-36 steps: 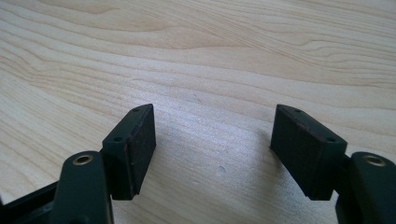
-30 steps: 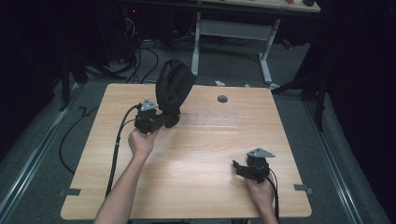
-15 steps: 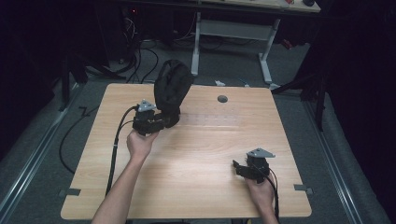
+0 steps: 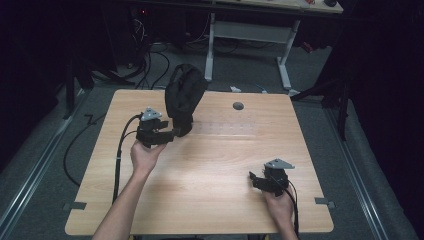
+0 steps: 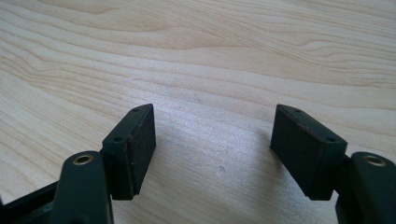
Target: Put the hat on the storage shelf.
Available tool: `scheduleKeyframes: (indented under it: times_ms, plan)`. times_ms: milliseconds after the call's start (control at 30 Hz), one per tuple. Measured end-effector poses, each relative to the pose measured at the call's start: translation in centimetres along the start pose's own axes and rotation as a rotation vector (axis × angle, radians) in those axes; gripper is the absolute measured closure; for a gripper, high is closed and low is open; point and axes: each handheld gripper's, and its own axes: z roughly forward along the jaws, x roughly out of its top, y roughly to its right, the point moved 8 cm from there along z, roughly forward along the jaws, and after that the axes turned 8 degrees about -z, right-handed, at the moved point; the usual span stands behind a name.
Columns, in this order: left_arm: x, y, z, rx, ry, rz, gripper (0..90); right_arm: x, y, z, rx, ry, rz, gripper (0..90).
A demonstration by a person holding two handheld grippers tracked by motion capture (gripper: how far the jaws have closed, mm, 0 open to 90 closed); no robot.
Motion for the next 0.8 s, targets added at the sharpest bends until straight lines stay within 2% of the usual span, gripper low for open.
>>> scheduleKeyframes:
  times_ms: [800]
  plan:
    - [-1.0, -1.3, -3.0, 0.010, 0.012, -0.033, 41.1, 0.0, 0.0, 0.0, 0.000, -0.001, 0.002, 30.9]
